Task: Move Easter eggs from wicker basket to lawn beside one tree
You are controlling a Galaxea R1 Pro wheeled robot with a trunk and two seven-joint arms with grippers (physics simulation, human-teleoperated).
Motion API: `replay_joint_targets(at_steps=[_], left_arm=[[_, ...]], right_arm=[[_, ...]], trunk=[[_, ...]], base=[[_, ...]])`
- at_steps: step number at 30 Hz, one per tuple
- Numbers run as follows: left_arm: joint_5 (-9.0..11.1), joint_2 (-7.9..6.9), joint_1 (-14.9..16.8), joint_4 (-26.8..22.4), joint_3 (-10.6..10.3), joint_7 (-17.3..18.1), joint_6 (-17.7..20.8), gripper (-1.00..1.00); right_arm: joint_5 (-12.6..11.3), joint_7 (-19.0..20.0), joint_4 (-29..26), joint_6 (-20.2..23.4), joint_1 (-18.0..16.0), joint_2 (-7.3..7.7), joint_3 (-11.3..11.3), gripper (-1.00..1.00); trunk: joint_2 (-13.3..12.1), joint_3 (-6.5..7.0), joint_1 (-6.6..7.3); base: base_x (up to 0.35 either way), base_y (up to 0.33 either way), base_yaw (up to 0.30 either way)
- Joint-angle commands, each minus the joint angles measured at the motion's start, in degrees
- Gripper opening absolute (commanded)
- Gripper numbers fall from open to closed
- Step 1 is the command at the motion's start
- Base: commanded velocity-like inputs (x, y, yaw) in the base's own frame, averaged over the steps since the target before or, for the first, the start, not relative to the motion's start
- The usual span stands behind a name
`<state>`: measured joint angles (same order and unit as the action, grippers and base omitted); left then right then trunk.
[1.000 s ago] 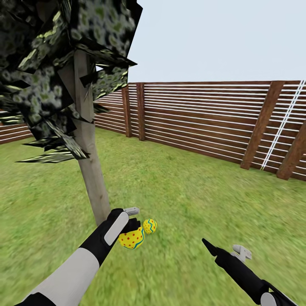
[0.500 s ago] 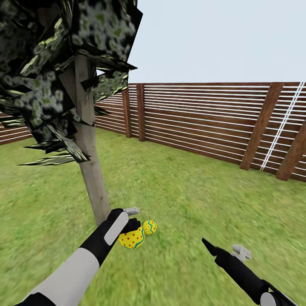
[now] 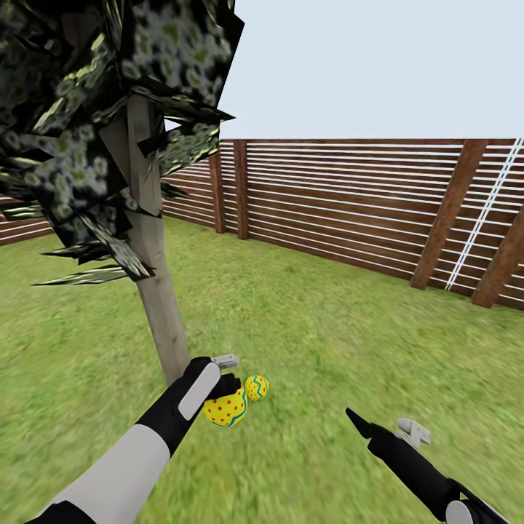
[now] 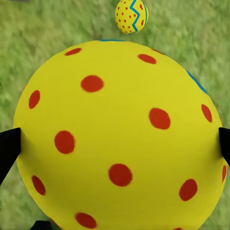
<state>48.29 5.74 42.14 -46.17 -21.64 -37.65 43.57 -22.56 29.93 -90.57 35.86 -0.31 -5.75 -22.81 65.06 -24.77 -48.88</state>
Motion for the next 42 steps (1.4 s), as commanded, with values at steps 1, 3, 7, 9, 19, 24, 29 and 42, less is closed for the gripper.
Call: replay_joint_targets(at_steps=[1, 3, 7, 9, 19, 24, 29, 42], left_arm=[[0.58, -0.03, 0.04, -0.06, -0.15, -0.62, 0.02, -1.00], [0.58, -0.03, 0.04, -0.06, -0.15, -0.62, 0.02, -1.00], [0.58, -0.01, 0.04, -0.06, -0.15, -0.62, 0.02, -1.00], [0.58, 0.01, 0.04, -0.06, -0.15, -0.63, 0.02, -1.00], [0.58, -0.03, 0.04, -0.06, -0.15, -0.60, 0.02, -1.00], [0.58, -0.03, 0.04, -0.06, -0.15, -0.59, 0.02, -1.00], [0.58, -0.03, 0.04, -0.10, -0.15, -0.63, 0.02, -1.00], [0.58, -0.03, 0.04, -0.24, -0.15, -0.65, 0.02, -1.00]], right_arm=[[-0.29, 0.10, -0.05, 0.43, -0.03, -0.05, -0.13, 1.00], [-0.29, 0.06, -0.04, 0.44, -0.04, -0.05, -0.13, 1.00], [-0.28, -0.06, -0.04, 0.44, -0.05, -0.05, -0.13, 1.00], [-0.29, -1.11, -0.04, 0.44, -0.10, -0.05, -0.08, 1.00], [-0.38, -2.50, -0.03, 0.44, -0.13, -0.06, -0.04, 1.00], [-0.38, -2.51, -0.03, 0.44, -0.11, -0.07, -0.03, 1.00], [-0.38, -2.48, -0.05, 0.36, -0.04, -0.12, 0.04, 1.00], [-0.38, -2.51, -0.04, 0.42, -0.04, -0.10, 0.04, 1.00]], trunk=[[-0.38, 0.06, 0.22], [-1.18, 0.29, 0.66], [-2.78, 0.76, 1.54], [-3.58, 0.99, 1.98], [-7.60, 2.15, 4.18], [-9.60, 2.74, 5.27], [-11.61, 3.54, 6.37], [-16.82, 5.87, 9.23]], base=[[0.000, 0.000, 0.000], [0.000, 0.000, 0.000], [0.000, 0.000, 0.000], [0.000, 0.000, 0.000], [0.000, 0.000, 0.000], [0.000, 0.000, 0.000], [0.000, 0.000, 0.000], [0.000, 0.000, 0.000]])
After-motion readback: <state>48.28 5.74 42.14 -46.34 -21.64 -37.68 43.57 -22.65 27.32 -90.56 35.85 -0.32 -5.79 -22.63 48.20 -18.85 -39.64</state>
